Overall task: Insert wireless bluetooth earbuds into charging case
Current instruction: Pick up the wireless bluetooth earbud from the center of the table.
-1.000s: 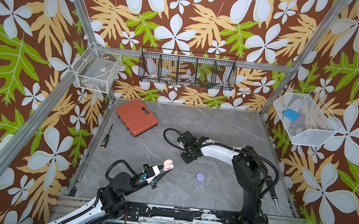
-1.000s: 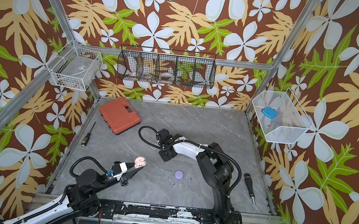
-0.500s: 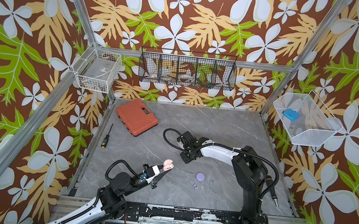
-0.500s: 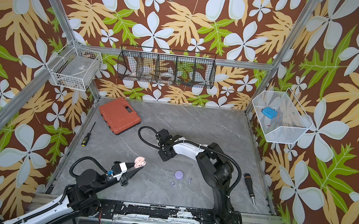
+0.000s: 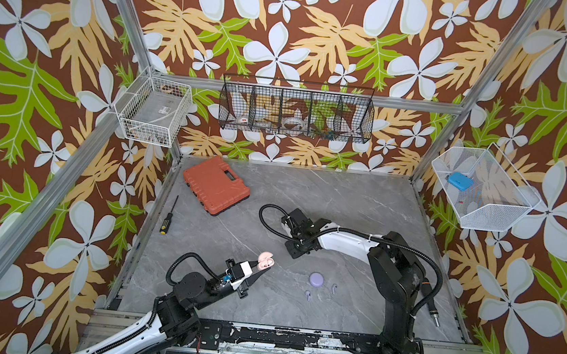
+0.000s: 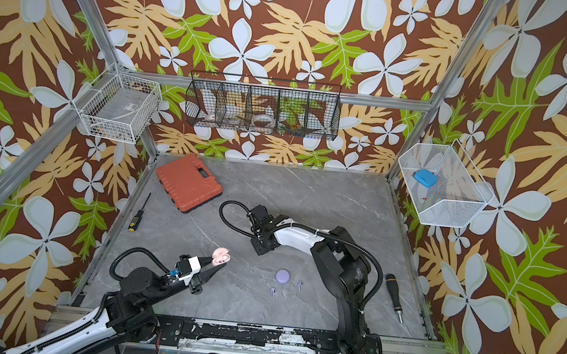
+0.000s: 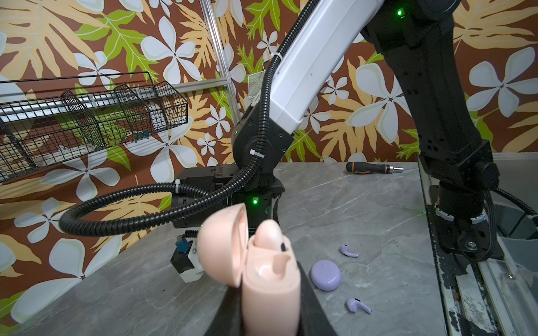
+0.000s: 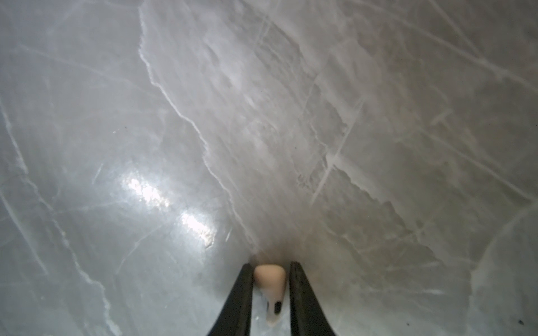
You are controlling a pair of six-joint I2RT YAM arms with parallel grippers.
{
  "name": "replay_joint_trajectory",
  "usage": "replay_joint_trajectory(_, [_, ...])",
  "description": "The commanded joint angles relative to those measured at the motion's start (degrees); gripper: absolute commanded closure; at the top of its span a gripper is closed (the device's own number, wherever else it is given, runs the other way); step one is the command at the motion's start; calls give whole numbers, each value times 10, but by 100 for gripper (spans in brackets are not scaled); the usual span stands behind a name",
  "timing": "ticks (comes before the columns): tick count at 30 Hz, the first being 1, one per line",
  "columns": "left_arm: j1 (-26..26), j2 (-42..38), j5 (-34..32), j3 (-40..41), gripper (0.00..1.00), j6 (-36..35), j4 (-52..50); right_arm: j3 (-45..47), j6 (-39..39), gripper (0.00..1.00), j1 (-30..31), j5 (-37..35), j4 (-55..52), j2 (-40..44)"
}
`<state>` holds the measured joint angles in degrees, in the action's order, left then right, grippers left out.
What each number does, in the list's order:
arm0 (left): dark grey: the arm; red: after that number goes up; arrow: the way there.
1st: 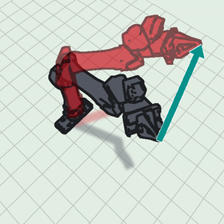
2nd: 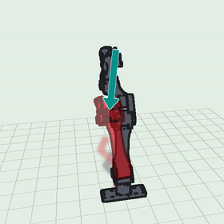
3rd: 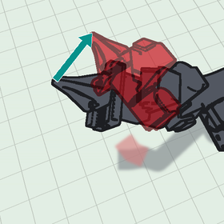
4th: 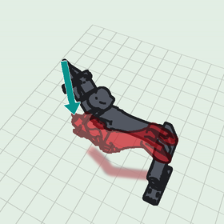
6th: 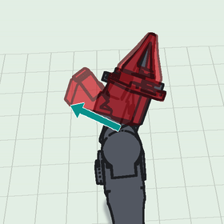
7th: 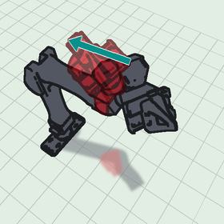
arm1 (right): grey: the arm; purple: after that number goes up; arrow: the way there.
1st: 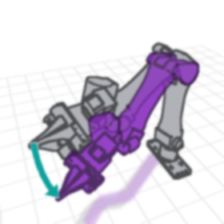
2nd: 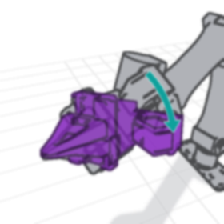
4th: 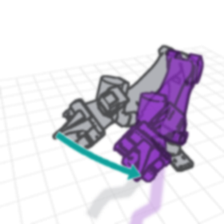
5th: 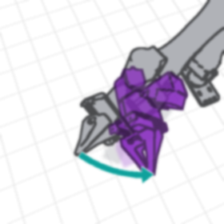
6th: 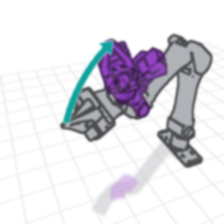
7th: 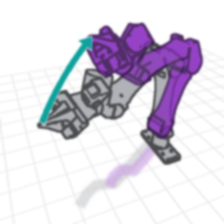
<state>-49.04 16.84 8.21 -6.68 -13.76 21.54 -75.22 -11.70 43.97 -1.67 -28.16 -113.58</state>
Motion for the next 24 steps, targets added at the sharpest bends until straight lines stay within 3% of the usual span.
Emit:
replay_joint_trajectory(1, [1, -1, 1, 2, 100, -5, 18, 2, -20, 77, -1, -25, -55, -3])
replay_joint_trajectory(18, [1, -5, 2, 2, 100, -4, 17, -31, -90, 76, -10, -26, -113, -29])
replay_joint_trajectory(24, [1, -5, 2, 2, 100, -4, 16, -35, -96, 80, -11, -26, -123, -40])
